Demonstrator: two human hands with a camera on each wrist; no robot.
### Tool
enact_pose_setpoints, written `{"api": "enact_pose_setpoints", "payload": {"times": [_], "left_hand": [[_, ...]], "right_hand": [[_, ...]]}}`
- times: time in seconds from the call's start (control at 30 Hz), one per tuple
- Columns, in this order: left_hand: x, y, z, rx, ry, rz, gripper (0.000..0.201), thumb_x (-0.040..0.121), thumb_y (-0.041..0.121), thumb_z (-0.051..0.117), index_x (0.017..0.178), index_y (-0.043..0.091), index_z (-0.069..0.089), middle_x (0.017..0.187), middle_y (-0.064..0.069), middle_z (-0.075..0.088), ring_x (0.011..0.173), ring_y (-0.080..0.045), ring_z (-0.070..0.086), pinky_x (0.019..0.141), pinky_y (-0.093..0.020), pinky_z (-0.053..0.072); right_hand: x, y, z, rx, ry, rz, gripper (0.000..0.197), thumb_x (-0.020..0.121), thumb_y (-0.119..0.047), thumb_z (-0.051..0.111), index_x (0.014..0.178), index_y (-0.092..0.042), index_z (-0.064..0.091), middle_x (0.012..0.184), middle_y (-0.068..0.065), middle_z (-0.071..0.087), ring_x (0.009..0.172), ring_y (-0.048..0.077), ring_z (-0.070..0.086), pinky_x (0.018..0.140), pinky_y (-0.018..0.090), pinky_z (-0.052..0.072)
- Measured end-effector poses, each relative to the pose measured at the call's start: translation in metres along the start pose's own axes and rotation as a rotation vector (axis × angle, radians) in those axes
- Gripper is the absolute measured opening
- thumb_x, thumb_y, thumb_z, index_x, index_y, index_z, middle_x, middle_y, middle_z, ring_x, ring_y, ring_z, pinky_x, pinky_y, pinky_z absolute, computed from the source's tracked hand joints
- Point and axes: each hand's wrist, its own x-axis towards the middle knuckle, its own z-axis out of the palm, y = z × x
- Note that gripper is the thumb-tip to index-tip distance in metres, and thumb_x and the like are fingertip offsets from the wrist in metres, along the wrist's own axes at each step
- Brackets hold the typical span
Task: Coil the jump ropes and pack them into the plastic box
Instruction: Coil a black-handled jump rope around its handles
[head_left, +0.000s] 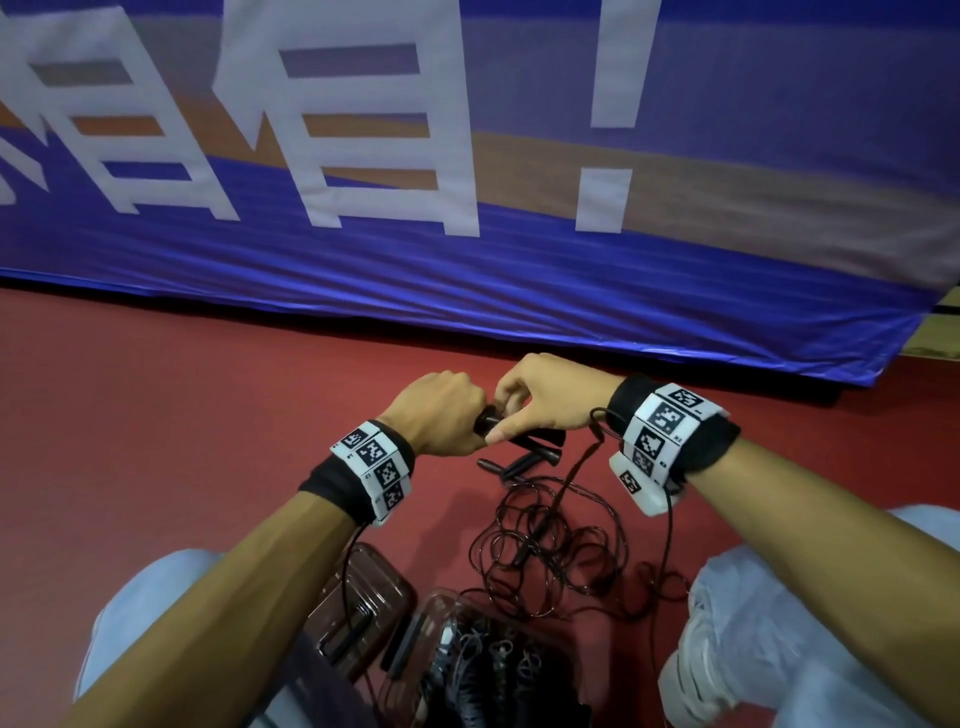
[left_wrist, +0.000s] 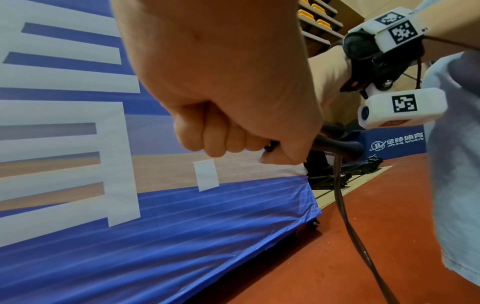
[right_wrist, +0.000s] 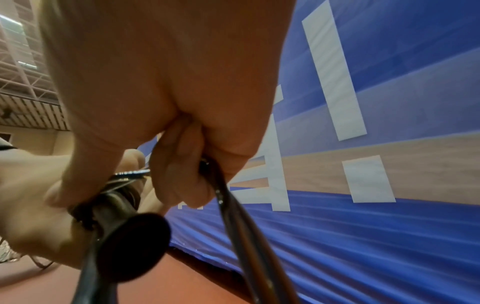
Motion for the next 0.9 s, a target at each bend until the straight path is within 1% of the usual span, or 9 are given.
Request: {"api": "enact_pose_setpoints", "payload": {"times": [0.1,0.2,0.33,0.43,0.47,0.53,0.6,0.73,0.9], "left_hand": [[0.003,0.002,0.002,0.007,0.019,-0.012,0.033,0.086,0.045,0.054,0.080,0.016,0.068,0.078,-0.009,0.067,0.074,-0.035,0.065,0.058,-0.032,0.037],[0.005,0.003,0.005,0.002,0.032,-0.018,0.035,0.085,0.048,0.058,0.076,0.015,0.067,0.078,-0.010,0.068,0.074,-0.036,0.064,0.059,-0.032,0.037],[0.006,0.001,0.006,0.008,0.069,-0.011,0.038,0.087,0.052,0.057,0.075,0.017,0.067,0.077,-0.009,0.068,0.074,-0.036,0.064,0.060,-0.033,0.038],[0.007,-0.003,0.006,0.081,0.089,0.002,0.040,0.091,0.051,0.051,0.083,0.017,0.070,0.084,-0.010,0.070,0.079,-0.039,0.065,0.061,-0.034,0.037],[0.007,-0.005,0.006,0.101,0.094,0.004,0.039,0.091,0.051,0.050,0.086,0.017,0.071,0.086,-0.009,0.071,0.080,-0.038,0.065,0.062,-0.034,0.037],[0.008,-0.007,0.005,0.116,0.099,0.000,0.038,0.091,0.050,0.050,0.088,0.018,0.071,0.087,-0.008,0.071,0.079,-0.037,0.066,0.061,-0.034,0.038],[0.008,-0.009,0.004,0.101,0.099,-0.012,0.037,0.091,0.049,0.050,0.087,0.018,0.071,0.086,-0.008,0.071,0.078,-0.036,0.065,0.062,-0.034,0.041],[0.011,-0.007,0.004,0.057,0.099,-0.051,0.035,0.092,0.049,0.053,0.086,0.018,0.070,0.085,-0.010,0.070,0.080,-0.038,0.064,0.063,-0.036,0.042],[0.014,-0.002,0.007,0.006,0.046,-0.060,0.036,0.091,0.047,0.055,0.084,0.014,0.070,0.086,-0.011,0.069,0.081,-0.038,0.065,0.061,-0.035,0.039]], "right_hand": [[0.001,0.002,0.001,0.033,0.039,-0.016,0.042,0.083,-0.050,0.080,0.078,-0.009,0.070,0.068,0.004,0.072,0.058,0.013,0.057,0.062,0.031,0.045],[-0.002,0.001,0.004,0.039,0.085,-0.060,0.053,0.087,-0.052,0.075,0.067,-0.005,0.062,0.054,0.005,0.052,0.050,0.012,0.037,0.053,0.030,0.032],[-0.005,-0.001,-0.002,0.086,0.070,-0.047,0.051,0.090,-0.048,0.073,0.068,-0.004,0.063,0.049,-0.006,0.041,0.047,0.009,0.031,0.051,0.027,0.027],[-0.006,0.002,-0.010,0.153,-0.012,-0.024,0.045,0.091,-0.043,0.074,0.073,-0.004,0.064,0.053,-0.006,0.033,0.051,0.012,0.026,0.054,0.027,0.026],[-0.007,0.003,-0.013,0.163,-0.045,-0.023,0.039,0.091,-0.043,0.075,0.077,-0.007,0.068,0.055,-0.003,0.035,0.053,0.012,0.028,0.056,0.025,0.027],[-0.008,0.003,-0.016,0.175,-0.107,-0.021,0.036,0.086,-0.051,0.077,0.090,-0.015,0.075,0.061,0.010,0.055,0.061,0.011,0.040,0.065,0.022,0.034],[-0.007,0.004,-0.016,0.162,-0.108,-0.012,0.041,0.081,-0.058,0.078,0.096,-0.020,0.077,0.080,0.021,0.068,0.069,0.014,0.049,0.073,0.030,0.039],[-0.005,-0.005,-0.015,-0.125,-0.002,-0.067,0.034,0.097,-0.047,0.065,0.085,-0.018,0.075,0.061,0.005,0.054,0.052,0.011,0.039,0.052,0.023,0.032],[-0.009,-0.004,-0.005,-0.322,0.031,-0.096,0.053,0.105,-0.051,0.045,0.069,-0.014,0.056,0.063,0.013,0.056,0.052,0.019,0.040,0.053,0.034,0.034]]}}
